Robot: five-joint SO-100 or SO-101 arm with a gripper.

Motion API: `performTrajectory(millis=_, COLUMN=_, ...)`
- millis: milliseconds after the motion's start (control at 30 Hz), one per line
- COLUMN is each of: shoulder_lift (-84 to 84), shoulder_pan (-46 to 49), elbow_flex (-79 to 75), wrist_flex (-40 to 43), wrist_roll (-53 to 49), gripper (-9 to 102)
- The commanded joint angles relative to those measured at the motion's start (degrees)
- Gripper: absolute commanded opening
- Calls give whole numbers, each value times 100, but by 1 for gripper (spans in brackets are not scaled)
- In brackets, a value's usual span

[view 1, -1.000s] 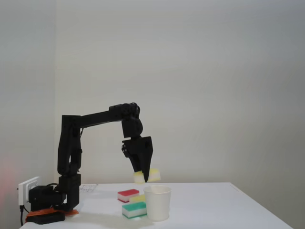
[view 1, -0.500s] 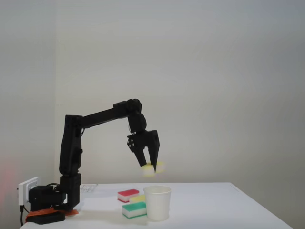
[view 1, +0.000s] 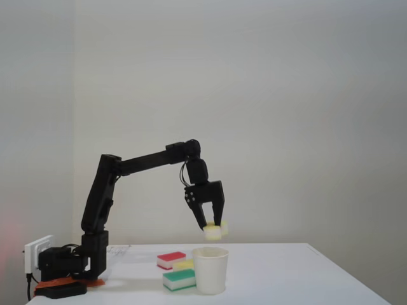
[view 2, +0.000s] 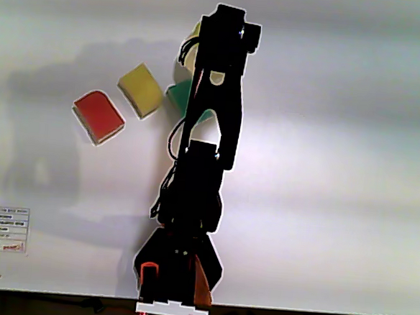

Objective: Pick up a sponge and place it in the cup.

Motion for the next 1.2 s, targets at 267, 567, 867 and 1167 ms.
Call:
performTrajectory(millis=267, shoulder_lift=149, shoulder_pan=-53, elbow_flex=-211, wrist_flex=97, wrist_roll=-149, gripper=3)
performTrajectory(millis=567, shoulder_lift=220, shoulder_pan=-26, elbow_flex=-158, wrist_flex=88, wrist_roll=-281, gripper=17)
performTrajectory(millis=867, shoulder_lift=396, shoulder_pan=18, elbow_flex=26, wrist_flex=53, wrist_roll=-554, gripper=31)
performTrajectory(millis=1167, shoulder_lift=510, shoulder_pan=18, elbow_flex=53, wrist_flex=88, wrist_roll=-527, gripper=31)
